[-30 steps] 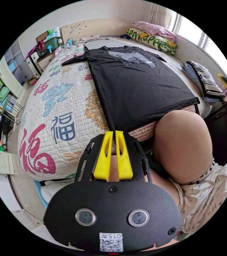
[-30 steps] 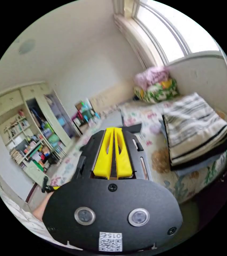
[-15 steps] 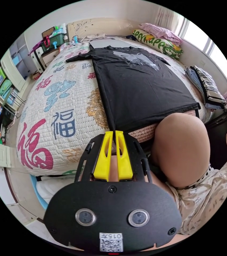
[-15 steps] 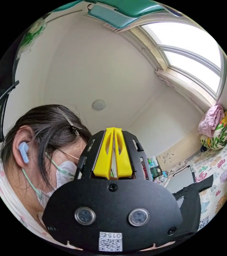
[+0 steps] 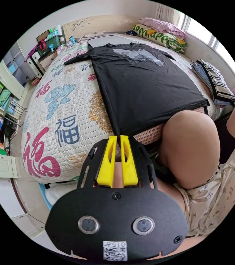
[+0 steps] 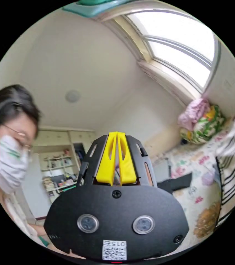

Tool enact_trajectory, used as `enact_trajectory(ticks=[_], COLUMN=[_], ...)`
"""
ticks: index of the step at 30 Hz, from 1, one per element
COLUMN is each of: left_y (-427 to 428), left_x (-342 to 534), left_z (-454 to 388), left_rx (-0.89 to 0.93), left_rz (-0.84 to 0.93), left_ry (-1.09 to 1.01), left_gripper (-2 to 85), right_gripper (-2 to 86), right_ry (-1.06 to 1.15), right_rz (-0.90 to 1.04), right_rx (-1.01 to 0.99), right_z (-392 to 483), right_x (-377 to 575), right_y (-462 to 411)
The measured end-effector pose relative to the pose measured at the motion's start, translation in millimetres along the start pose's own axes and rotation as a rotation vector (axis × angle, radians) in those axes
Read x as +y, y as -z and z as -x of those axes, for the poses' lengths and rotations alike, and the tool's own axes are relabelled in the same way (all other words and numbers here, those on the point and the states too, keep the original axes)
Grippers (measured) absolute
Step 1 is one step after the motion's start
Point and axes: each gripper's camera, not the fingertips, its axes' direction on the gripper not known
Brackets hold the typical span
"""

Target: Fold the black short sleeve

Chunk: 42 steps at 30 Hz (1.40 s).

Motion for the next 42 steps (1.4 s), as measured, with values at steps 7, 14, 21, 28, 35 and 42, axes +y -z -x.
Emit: enact_trajectory(ticks=[7, 14, 21, 28, 35, 42], left_y=[37, 94, 24, -101, -218, -279], left_x=[-34, -184, -455, -730, -865, -880], left_z=[31, 29, -57, -255, -365, -414], left_rx=[0.025, 0.028, 0.259, 0.389, 0.431, 0.205], left_rz=[0.074, -0.103, -0.215, -0.183, -0.14, -0.138], left_ry=[0.056, -0.11, -0.324, -0.477, -0.327, -0.182], left_gripper=[0.4, 0.6, 2.3, 5.2, 7.8, 6.7], right_gripper=[7.1, 5.1, 0.7, 0.1, 0.1, 0.0], right_ry=[-0.479, -0.503, -0.569, -0.531, -0.525, -0.523], right_rz=[0.629, 0.824, 0.755, 0.78, 0.802, 0.807], right_rx=[0.403, 0.587, 0.458, 0.456, 0.416, 0.403], right_z=[-316, -404, -408, -381, -364, -349], right_x=[58, 61, 19, -27, -56, -72], right_y=[-229, -395, -433, -480, -506, -509])
